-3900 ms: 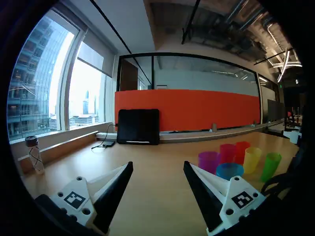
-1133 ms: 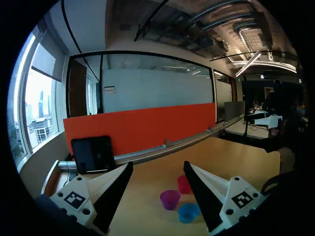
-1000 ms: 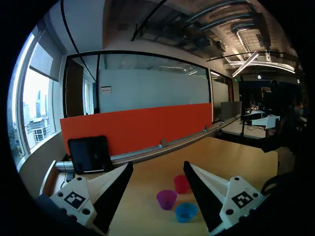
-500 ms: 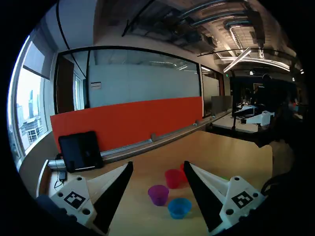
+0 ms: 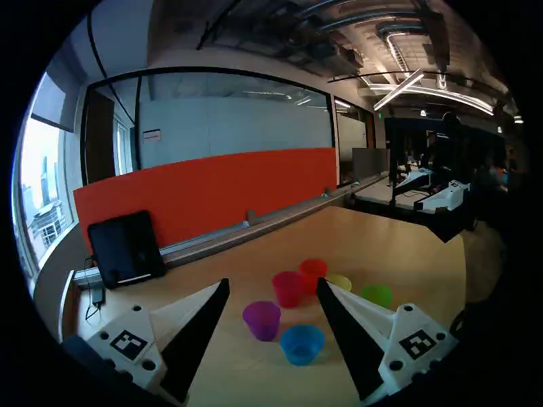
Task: Pour water
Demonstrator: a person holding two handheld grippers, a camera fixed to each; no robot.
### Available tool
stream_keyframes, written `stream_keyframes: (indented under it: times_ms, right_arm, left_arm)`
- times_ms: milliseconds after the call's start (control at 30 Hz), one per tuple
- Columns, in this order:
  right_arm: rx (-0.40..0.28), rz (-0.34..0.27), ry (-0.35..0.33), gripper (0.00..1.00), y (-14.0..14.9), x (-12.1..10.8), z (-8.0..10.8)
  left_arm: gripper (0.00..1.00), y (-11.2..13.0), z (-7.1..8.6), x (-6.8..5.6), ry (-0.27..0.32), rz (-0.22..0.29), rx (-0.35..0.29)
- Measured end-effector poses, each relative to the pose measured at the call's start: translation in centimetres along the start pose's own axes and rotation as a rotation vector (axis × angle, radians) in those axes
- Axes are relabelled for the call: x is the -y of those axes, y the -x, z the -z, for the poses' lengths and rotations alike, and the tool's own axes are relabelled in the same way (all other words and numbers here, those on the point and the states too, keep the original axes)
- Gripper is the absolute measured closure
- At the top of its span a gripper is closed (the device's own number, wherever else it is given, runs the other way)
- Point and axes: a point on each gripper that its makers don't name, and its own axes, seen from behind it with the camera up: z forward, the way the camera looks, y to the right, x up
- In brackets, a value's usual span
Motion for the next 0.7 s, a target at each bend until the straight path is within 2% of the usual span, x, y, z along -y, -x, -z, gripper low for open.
stream_keyframes:
  times_ms: [367, 700]
  right_arm:
    - [0.073, 0.023, -0.045, 0.0, 3.7, 1.5, -0.7]
    - [0.137, 0.043, -0.076, 0.0, 7.2, 2.3, -1.0]
  left_arm:
    - [0.05, 3.7, -0.7, -0.5, 0.019, 0.004, 0.067]
    - [0.05, 6.6, -1.4, -1.6, 0.054, 0.008, 0.121]
